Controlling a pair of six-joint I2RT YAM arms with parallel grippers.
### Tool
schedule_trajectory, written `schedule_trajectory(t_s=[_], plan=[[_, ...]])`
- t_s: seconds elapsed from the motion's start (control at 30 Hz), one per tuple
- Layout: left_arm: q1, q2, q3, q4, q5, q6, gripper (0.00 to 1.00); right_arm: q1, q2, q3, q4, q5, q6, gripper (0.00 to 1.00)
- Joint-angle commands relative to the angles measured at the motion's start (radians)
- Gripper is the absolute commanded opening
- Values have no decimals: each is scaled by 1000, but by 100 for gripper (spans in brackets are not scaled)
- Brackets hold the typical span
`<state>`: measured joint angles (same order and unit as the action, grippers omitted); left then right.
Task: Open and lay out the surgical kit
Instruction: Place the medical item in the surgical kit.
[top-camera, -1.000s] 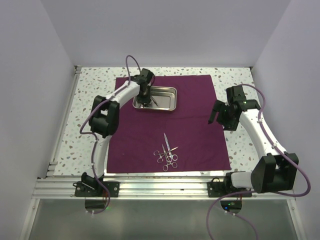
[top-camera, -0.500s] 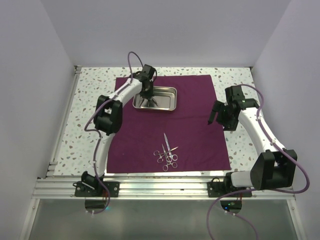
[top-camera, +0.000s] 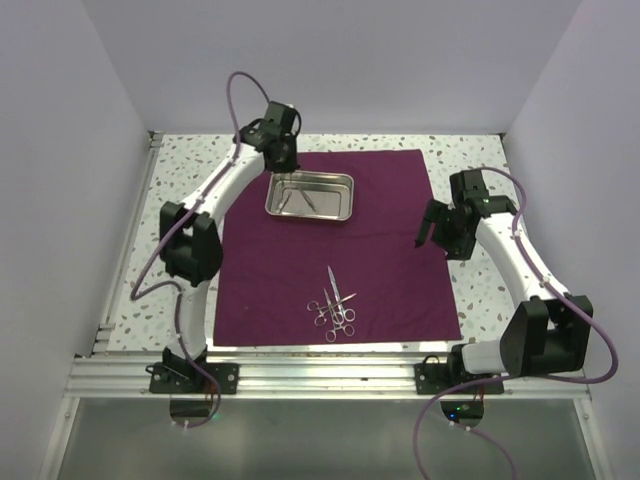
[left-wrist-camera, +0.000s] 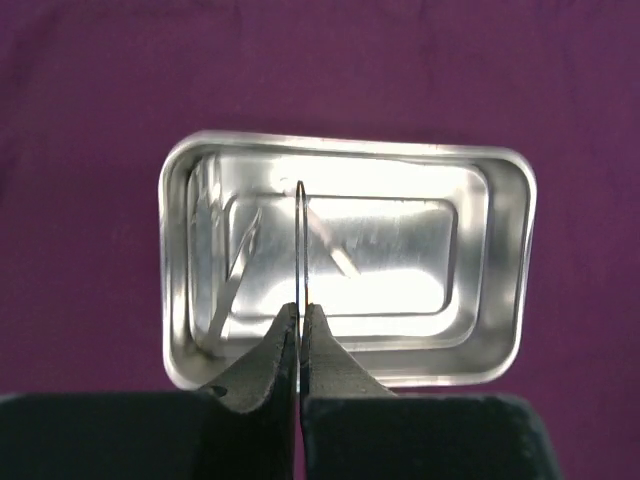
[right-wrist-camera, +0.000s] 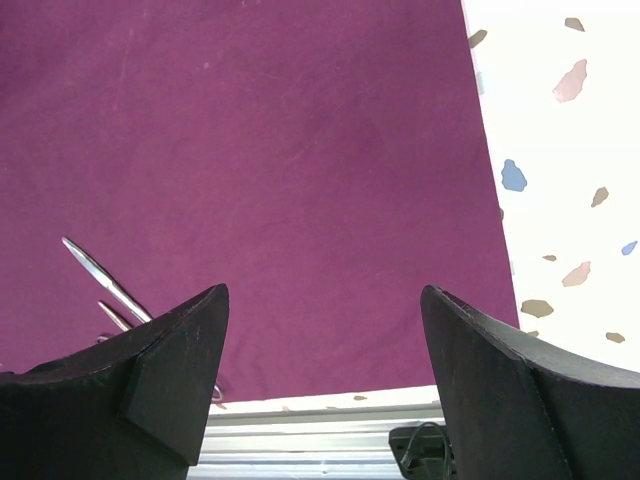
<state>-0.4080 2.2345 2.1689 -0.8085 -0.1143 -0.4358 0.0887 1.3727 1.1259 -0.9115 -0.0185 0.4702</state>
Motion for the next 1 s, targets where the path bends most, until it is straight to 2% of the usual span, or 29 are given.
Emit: schedule_trajectory(t_s=[0.0,0.03,0.07,0.13,0.17,0.37,0.5,0.63,0.77,0.83,0.87,0.93,0.97], plan=[[-8,-288,-283,4,-19,-41,0,-3,-3,31,31,-26,-7,81],[-15,-341,-367,20,-21,-61,0,-4,-1,29,37,-29,-2,81],[-37,-436,-517,31,-22,-70,0,-4,-1,28,42,-35,1,81],[-84,-522,-657,48,-36,-113,0,-4,5,29,49,-44,8,81],[-103,-595,-785,52,-35,-132,0,-4,9,29,57,-49,11,81],[-239,-803,-1162,117,-45,-331,0,-3,46,28,80,-64,18,81],[-281,-926,-1300,146,-116,-415,0,5,78,22,86,-77,19,81],[-281,-972,-1396,160,-176,-475,0,19,109,15,100,-92,25,81],[-282,-986,-1463,184,-157,-511,0,29,135,17,109,-113,34,80],[-285,-992,-1482,195,-144,-517,9,31,146,24,109,-118,35,80],[-285,-997,-1486,196,-140,-517,21,32,150,29,109,-118,35,80],[-285,-1004,-1483,181,-137,-511,35,31,158,38,105,-118,33,80],[-285,-1007,-1463,172,-137,-505,45,31,158,41,102,-115,31,80]])
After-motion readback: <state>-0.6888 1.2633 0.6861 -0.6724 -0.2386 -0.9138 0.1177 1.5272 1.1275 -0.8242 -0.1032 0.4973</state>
